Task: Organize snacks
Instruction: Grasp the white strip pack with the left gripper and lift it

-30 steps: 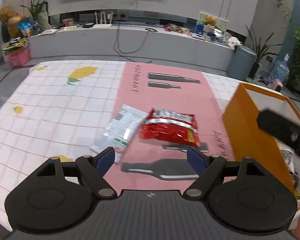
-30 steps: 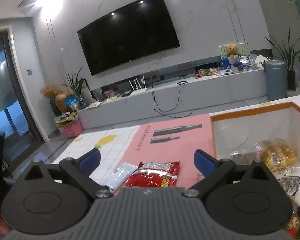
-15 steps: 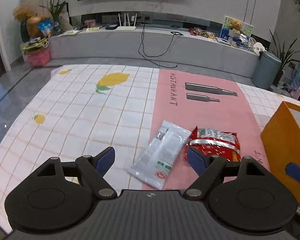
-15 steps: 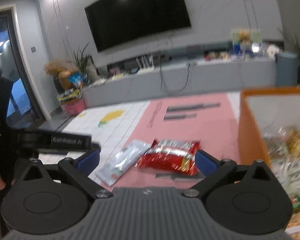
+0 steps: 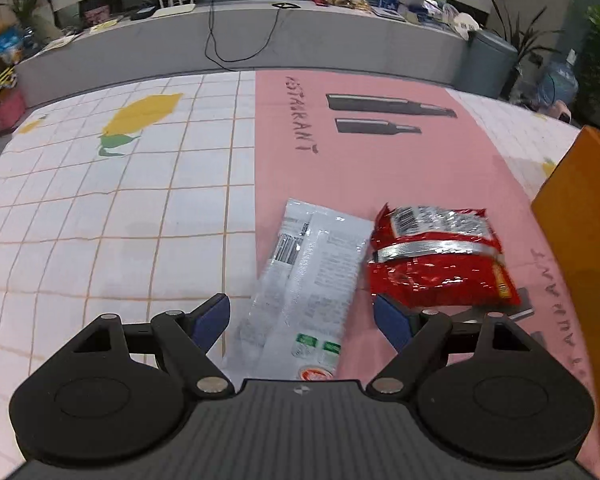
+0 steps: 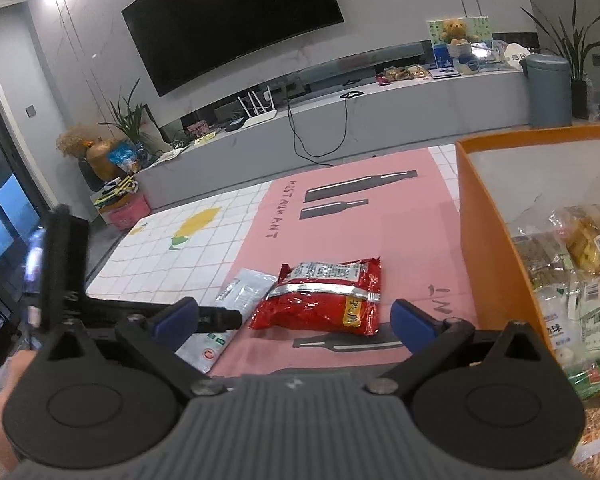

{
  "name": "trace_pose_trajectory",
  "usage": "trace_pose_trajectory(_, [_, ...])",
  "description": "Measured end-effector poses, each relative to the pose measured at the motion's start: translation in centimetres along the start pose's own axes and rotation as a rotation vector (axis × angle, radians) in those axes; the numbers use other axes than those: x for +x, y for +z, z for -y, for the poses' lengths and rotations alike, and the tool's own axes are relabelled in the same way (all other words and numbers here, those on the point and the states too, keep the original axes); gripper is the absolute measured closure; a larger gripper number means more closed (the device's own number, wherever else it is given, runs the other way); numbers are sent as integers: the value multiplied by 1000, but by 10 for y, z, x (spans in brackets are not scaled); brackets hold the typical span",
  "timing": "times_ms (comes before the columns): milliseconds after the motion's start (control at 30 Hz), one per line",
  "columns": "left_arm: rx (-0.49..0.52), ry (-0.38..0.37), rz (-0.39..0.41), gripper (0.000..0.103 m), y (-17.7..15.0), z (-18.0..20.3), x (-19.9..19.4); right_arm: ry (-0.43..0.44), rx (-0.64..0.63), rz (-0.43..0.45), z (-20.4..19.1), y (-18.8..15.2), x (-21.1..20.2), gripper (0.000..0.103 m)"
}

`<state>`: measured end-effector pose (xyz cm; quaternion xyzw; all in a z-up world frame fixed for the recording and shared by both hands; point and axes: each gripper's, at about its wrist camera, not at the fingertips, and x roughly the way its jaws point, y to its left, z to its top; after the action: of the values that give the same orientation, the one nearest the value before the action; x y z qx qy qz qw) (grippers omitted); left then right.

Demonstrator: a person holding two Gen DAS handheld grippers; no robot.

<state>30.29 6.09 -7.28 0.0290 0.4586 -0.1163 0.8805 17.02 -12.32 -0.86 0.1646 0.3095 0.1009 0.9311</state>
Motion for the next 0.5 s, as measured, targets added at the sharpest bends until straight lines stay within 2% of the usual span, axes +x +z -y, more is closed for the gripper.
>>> trace_pose_trajectory(300, [-17,-2,19,7,4,-12,11,-23,34,-25,6,-3,7,3])
trace_pose_trajectory(367, [-12,14,26,12,5,-9,13,-25,34,-26,6,-3,7,3])
trace_pose_trajectory(400, [-5,17,27,19,4,-6,13,-27,34,-27,5,-2,7,3])
trace_pose_trajectory(433, [2,12,31,31,4,-4,12,-30,34,-27,5,-2,7,3])
trace_pose_trajectory(467, [15,3,36,40,4,-2,11,-33,35,-26,5,-2,7,3])
trace_pose_trajectory(500, [28,6,39,43,3,1,9,-36,38,-26,5,-1,7,3])
